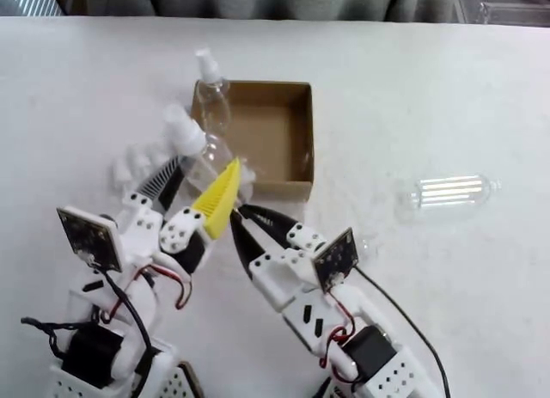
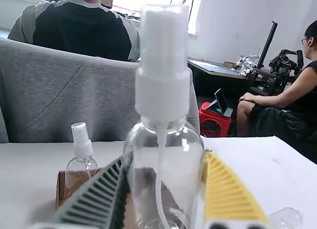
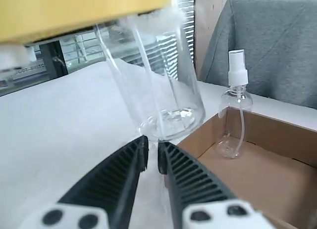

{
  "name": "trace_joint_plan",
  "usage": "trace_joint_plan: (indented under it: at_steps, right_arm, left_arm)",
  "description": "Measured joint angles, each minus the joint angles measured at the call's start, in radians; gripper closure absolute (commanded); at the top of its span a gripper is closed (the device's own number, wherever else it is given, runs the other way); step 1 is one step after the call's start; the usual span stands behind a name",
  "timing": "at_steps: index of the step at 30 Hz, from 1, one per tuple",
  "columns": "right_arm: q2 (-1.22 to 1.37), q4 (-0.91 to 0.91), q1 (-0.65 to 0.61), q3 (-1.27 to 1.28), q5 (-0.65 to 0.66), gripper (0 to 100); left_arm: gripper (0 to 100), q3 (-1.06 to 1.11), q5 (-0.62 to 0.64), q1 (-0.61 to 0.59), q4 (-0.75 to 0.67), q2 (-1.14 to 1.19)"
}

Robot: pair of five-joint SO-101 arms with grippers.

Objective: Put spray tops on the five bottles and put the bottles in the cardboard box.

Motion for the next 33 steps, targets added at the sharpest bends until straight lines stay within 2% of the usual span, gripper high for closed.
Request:
trace_joint_plan:
  at_steps: [11,22,33]
  right_arm:
    - [-0.003,0.018,-0.020,0.000,-0.002,98.3]
    - [-0.003,0.018,-0.017,0.000,-0.002,98.3]
    - [-0.003,0.018,-0.018,0.000,-0.002,98.3]
  left_arm:
    - [98,0.005,-0.005,-0.117,-0.186,0.041]
    - [98,-0.061,-0.006,-0.178,-0.442,0.560]
    - [98,-0.072,-0.006,-0.219,-0.786,0.985]
